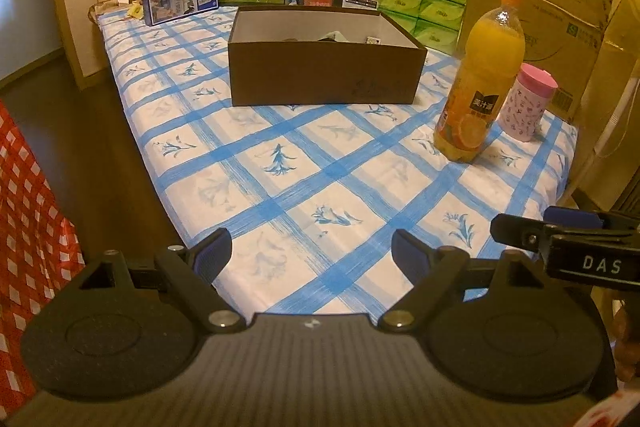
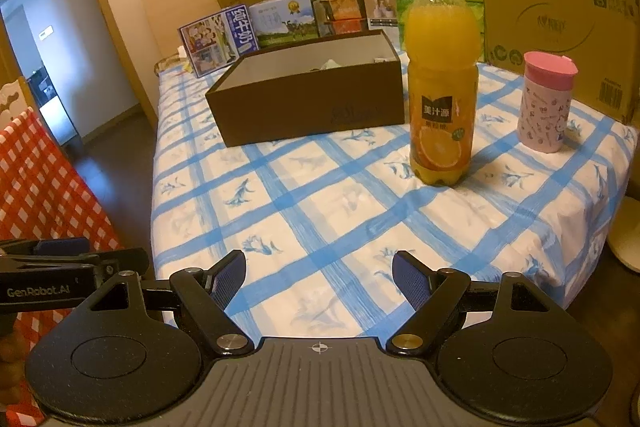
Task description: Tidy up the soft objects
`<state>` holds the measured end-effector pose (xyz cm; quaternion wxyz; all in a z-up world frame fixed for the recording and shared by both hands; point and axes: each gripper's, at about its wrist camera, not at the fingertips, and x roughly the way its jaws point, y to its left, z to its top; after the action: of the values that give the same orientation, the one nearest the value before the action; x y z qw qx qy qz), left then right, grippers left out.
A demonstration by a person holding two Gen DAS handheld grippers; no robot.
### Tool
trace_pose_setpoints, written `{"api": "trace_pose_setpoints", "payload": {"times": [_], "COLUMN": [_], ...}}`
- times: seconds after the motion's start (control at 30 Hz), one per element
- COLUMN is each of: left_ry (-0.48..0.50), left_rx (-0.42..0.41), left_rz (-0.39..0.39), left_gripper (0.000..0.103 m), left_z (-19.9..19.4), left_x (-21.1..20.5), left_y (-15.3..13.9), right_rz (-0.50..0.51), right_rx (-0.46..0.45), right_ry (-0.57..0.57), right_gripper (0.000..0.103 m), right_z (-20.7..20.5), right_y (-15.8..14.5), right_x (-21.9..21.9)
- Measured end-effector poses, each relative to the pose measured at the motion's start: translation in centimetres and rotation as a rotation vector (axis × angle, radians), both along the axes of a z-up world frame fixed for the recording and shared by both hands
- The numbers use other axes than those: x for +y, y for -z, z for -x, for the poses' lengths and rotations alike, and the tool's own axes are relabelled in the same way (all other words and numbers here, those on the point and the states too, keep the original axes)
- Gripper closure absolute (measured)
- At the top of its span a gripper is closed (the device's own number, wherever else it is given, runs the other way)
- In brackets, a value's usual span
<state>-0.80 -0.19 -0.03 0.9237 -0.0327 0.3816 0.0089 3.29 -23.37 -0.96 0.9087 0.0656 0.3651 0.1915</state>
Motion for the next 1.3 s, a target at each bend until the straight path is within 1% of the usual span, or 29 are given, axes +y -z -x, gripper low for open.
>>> {"api": "trace_pose_setpoints", "payload": {"times": [0.37, 1.3], "left_ry": [0.021, 0.027], "left_rx": [0.012, 0.019], "left_rz": [-0.004, -0.004], "left_gripper": [0.017, 0.017], "left_z": [-0.34, -0.64], "left_x": [-0.83, -0.98], "left_y": [0.29, 0.63], "right_rz": [0.001, 0.0], "right_rx": [0.014, 0.02], "right_ry": [0.007, 0.012], "right_gripper": [0.023, 0.023], "right_z": [-0.2, -0.34], "right_y": [0.58, 0.92], "right_x": [-0.4, -0.5]}}
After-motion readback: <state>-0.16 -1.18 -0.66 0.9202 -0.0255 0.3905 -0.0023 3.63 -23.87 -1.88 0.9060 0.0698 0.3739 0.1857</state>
